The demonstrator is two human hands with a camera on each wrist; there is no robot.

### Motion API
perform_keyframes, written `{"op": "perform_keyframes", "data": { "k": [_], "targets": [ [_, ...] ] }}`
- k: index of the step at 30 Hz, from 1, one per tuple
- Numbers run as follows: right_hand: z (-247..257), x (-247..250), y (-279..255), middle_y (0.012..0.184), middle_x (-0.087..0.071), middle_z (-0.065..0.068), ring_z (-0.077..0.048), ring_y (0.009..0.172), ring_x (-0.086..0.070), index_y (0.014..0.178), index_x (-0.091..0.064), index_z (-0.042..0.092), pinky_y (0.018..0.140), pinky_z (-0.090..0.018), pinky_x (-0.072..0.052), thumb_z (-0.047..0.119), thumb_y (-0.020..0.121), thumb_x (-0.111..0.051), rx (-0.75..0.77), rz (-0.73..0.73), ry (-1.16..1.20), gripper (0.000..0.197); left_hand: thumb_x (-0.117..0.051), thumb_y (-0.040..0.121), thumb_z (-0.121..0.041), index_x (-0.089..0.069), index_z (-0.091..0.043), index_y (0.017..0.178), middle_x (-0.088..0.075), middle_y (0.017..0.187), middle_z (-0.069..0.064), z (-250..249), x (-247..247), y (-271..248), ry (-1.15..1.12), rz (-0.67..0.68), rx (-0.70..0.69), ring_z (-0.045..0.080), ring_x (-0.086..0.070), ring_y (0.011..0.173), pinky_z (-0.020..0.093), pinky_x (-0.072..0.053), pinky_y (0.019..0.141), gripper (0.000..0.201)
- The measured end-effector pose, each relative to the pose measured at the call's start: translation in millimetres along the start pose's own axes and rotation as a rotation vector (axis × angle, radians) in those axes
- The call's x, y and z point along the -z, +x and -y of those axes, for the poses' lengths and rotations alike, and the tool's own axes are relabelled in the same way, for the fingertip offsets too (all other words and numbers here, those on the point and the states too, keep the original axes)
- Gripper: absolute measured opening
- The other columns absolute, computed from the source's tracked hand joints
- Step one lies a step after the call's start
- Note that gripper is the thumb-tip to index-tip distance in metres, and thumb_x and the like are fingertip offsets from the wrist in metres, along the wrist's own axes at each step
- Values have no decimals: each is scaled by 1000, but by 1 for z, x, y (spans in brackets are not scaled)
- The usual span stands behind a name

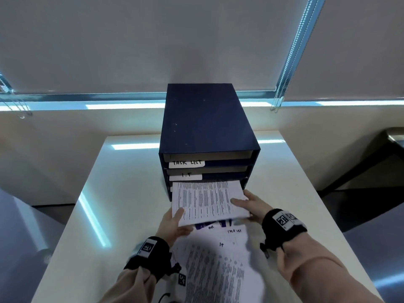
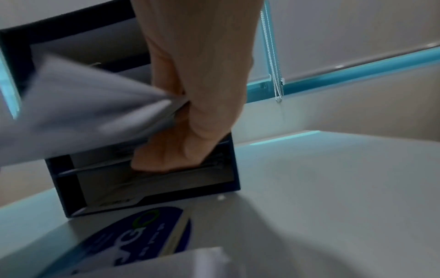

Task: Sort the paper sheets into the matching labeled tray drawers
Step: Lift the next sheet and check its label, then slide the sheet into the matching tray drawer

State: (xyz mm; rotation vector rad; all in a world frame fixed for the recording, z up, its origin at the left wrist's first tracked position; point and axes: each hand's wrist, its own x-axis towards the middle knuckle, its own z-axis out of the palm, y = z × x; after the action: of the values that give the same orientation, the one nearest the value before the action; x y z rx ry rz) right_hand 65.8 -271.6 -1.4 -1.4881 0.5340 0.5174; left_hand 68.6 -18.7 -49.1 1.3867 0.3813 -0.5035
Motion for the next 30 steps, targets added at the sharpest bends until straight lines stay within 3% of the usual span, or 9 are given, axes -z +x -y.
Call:
{"op": "perform_keyframes", "data": {
  "k": [4, 8, 11, 13, 17, 20, 23, 27, 30],
  "targets": [
    [-3, 3, 14, 58, -65, -7, -11, 37, -56, 109, -51, 0, 33, -18, -40, 5, 88, -64, -26, -28, 127, 25, -49, 98, -18, -38, 0, 129, -64, 107, 25, -16, -7, 32, -134, -68, -5, 19, -63, 54, 35, -53, 61, 37],
    [13, -15, 52, 84, -63, -21, -27, 81, -68, 93, -47, 2, 61, -34, -61, -18, 91, -41, 27, -39, 751, 21, -39, 99, -1, -30, -5, 133, -50, 128, 27, -45, -13, 59, -481, 59, -9, 30, -57, 116, 47, -44, 103, 35],
    [19, -31, 68, 85, -52, -17, -25, 87, -60, 80, -48, 4, 63, -38, -62, -17, 91, -39, 44, -41, 677, 26, -40, 96, 6, -42, -3, 110, -49, 103, 10, -51, -17, 63, -475, 54, -33, 24, -56, 106, 46, -50, 95, 17],
    [17, -37, 63, 101, -60, -18, -26, 96, -63, 96, -52, 2, 68, -36, -62, -9, 94, -41, 43, -3, 562, 16, -43, 96, 3, -41, -5, 110, -53, 105, 11, -45, -16, 53, -309, 17, -49, 27, -60, 102, 46, -49, 95, 16],
    [-11, -31, 36, 95, -69, -13, -25, 83, -67, 112, -60, 7, 70, -34, -59, 7, 97, -48, 10, 34, 228, 20, -46, 94, -3, -58, -7, 95, -63, 82, 12, -15, -6, 23, 234, -44, -87, 19, -57, 62, 29, -48, 57, 13],
    [-53, -15, 16, 81, -66, -18, -26, 64, -62, 96, -65, 1, 61, -33, -53, 8, 93, -50, -100, -152, 4, 16, -50, 90, -21, -55, -16, 89, -67, 85, 9, 24, 6, 9, 732, -120, -47, 26, -65, 72, 36, -58, 68, 7],
    [-107, 1, -3, 73, -63, -15, -23, 61, -57, 83, -63, 5, 54, -25, -46, 7, 80, -58, -199, -254, -268, 6, -62, 85, -34, -48, -19, 95, -63, 87, 3, 53, 7, -6, 853, -105, 7, 23, -61, 77, 34, -54, 74, 23],
    [-162, 9, -8, 96, -66, -15, -29, 89, -65, 95, -62, 19, 81, -37, -53, 18, 66, -65, -173, -247, -325, 29, -69, 80, -36, -43, -20, 99, -53, 84, -3, 62, -3, -25, 935, -66, -54, 17, -54, 78, 26, -39, 66, 35],
    [-143, -7, -41, 86, -64, -15, -25, 71, -59, 118, -57, 5, 64, -29, -50, -1, 83, -58, -127, -254, -196, 35, -67, 80, -31, -46, -25, 84, -46, 69, -12, 58, -12, -42, 912, -7, -217, 17, -50, 71, 25, -33, 58, 23]
  ]
}}
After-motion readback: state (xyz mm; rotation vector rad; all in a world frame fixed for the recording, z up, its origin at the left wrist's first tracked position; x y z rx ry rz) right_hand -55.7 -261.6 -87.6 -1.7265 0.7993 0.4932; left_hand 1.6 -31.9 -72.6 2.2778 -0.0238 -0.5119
